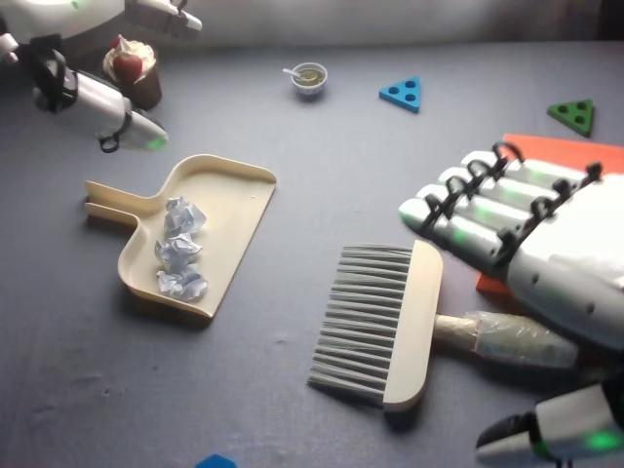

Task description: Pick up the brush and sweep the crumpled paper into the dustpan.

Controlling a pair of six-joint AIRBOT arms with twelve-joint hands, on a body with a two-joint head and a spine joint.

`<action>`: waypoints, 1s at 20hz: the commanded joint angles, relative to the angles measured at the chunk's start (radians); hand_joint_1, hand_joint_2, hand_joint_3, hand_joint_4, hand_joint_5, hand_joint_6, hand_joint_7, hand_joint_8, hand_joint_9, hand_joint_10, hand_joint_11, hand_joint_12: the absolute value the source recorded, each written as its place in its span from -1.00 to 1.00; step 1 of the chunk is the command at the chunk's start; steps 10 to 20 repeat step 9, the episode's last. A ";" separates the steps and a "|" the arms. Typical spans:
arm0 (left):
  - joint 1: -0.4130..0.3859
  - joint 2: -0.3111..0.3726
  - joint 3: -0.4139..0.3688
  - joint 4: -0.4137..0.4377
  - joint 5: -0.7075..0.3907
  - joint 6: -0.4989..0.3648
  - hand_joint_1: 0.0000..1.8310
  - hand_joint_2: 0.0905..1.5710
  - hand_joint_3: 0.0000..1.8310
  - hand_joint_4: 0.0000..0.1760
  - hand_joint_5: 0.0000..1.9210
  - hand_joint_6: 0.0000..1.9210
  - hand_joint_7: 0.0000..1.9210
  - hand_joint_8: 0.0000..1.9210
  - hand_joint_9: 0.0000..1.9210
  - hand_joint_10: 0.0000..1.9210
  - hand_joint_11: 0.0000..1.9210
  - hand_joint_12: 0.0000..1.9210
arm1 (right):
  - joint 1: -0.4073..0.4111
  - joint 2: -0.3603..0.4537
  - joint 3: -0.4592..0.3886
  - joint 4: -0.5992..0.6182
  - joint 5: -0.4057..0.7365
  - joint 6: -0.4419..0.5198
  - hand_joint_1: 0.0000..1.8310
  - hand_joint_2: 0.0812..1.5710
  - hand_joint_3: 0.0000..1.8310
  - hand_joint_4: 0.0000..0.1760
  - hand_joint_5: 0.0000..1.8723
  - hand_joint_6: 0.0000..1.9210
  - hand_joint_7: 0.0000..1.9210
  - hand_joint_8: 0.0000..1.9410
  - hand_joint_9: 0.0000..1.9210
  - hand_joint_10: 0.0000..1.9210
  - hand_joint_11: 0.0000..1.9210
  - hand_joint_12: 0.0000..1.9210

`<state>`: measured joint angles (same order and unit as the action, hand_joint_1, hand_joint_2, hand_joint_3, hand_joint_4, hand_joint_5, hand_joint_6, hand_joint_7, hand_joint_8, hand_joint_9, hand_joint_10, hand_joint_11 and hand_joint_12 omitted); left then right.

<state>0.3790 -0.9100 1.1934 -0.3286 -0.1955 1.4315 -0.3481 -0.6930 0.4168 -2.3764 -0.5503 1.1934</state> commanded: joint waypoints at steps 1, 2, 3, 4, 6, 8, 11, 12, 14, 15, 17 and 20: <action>-0.023 0.006 -0.001 0.013 -0.093 0.001 -0.26 0.20 -1.00 0.78 -0.58 -1.00 -0.72 -1.00 -0.78 -1.00 -1.00 -0.41 | 0.012 0.006 -0.014 -0.055 -0.027 0.004 -0.34 -0.13 -0.99 -1.00 -1.00 -1.00 -1.00 -1.00 -1.00 -1.00 -0.96 -0.97; -0.033 0.008 0.000 0.017 -0.086 0.001 -0.26 0.20 -1.00 0.78 -0.59 -1.00 -0.72 -1.00 -0.80 -0.99 -1.00 -0.45 | 0.027 0.011 -0.020 -0.043 -0.017 0.004 -0.30 -0.13 -0.99 -1.00 -1.00 -1.00 -1.00 -1.00 -1.00 -1.00 -0.96 -0.98; -0.042 0.008 0.002 0.020 -0.081 0.001 -0.25 0.18 -1.00 0.80 -0.58 -0.99 -0.71 -1.00 -0.80 -0.99 -1.00 -0.46 | 0.050 0.019 -0.030 0.001 -0.014 -0.005 -0.29 -0.12 -0.99 -1.00 -1.00 -1.00 -1.00 -1.00 -1.00 -1.00 -0.96 -0.98; -0.047 0.008 0.004 0.021 -0.077 0.001 -0.23 0.18 -1.00 0.78 -0.57 -0.99 -0.71 -1.00 -0.80 -1.00 -1.00 -0.49 | 0.065 0.023 -0.037 0.016 -0.002 -0.008 -0.29 -0.12 -0.99 -1.00 -1.00 -1.00 -1.00 -1.00 -1.00 -1.00 -0.95 -0.97; -0.056 0.007 0.005 0.029 -0.068 0.001 -0.22 0.18 -1.00 0.73 -0.55 -1.00 -0.71 -1.00 -0.78 -1.00 -1.00 -0.46 | 0.072 0.023 -0.039 -0.013 -0.001 -0.006 -0.30 -0.11 -0.99 -1.00 -1.00 -1.00 -0.99 -1.00 -0.98 -0.99 -0.94 -0.97; -0.060 0.006 0.002 0.034 -0.063 0.001 -0.25 0.22 -0.99 0.70 -0.56 -1.00 -0.73 -1.00 -0.78 -1.00 -1.00 -0.37 | 0.065 0.014 -0.030 -0.017 0.027 0.000 -0.26 -0.08 -0.99 -1.00 -0.95 -1.00 -0.94 -0.99 -0.93 -0.99 -0.90 -0.96; -0.059 0.006 -0.001 0.034 -0.063 0.001 -0.24 0.22 -1.00 0.69 -0.56 -1.00 -0.74 -1.00 -0.79 -1.00 -1.00 -0.38 | 0.064 0.009 -0.022 -0.017 0.039 0.004 -0.25 -0.07 -1.00 -1.00 -0.96 -1.00 -0.93 -1.00 -0.93 -1.00 -0.89 -0.96; -0.059 0.006 -0.001 0.034 -0.063 0.001 -0.24 0.22 -1.00 0.69 -0.56 -1.00 -0.74 -1.00 -0.79 -1.00 -1.00 -0.38 | 0.064 0.009 -0.022 -0.017 0.039 0.004 -0.25 -0.07 -1.00 -1.00 -0.96 -1.00 -0.93 -1.00 -0.93 -1.00 -0.89 -0.96; -0.059 0.006 -0.001 0.034 -0.063 0.001 -0.24 0.22 -1.00 0.69 -0.56 -1.00 -0.74 -1.00 -0.79 -1.00 -1.00 -0.38 | 0.064 0.009 -0.022 -0.017 0.039 0.004 -0.25 -0.07 -1.00 -1.00 -0.96 -1.00 -0.93 -1.00 -0.93 -1.00 -0.89 -0.96; -0.059 0.006 -0.001 0.034 -0.063 0.001 -0.24 0.22 -1.00 0.69 -0.56 -1.00 -0.74 -1.00 -0.79 -1.00 -1.00 -0.38 | 0.064 0.009 -0.022 -0.017 0.039 0.004 -0.25 -0.07 -1.00 -1.00 -0.96 -1.00 -0.93 -1.00 -0.93 -1.00 -0.89 -0.96; -0.059 0.006 -0.001 0.034 -0.063 0.001 -0.24 0.22 -1.00 0.69 -0.56 -1.00 -0.74 -1.00 -0.79 -1.00 -1.00 -0.38 | 0.064 0.009 -0.022 -0.017 0.039 0.004 -0.25 -0.07 -1.00 -1.00 -0.96 -1.00 -0.93 -1.00 -0.93 -1.00 -0.89 -0.96; -0.059 0.006 -0.001 0.034 -0.063 0.001 -0.24 0.22 -1.00 0.69 -0.56 -1.00 -0.74 -1.00 -0.79 -1.00 -1.00 -0.38 | 0.064 0.009 -0.022 -0.017 0.039 0.004 -0.25 -0.07 -1.00 -1.00 -0.96 -1.00 -0.93 -1.00 -0.93 -1.00 -0.89 -0.96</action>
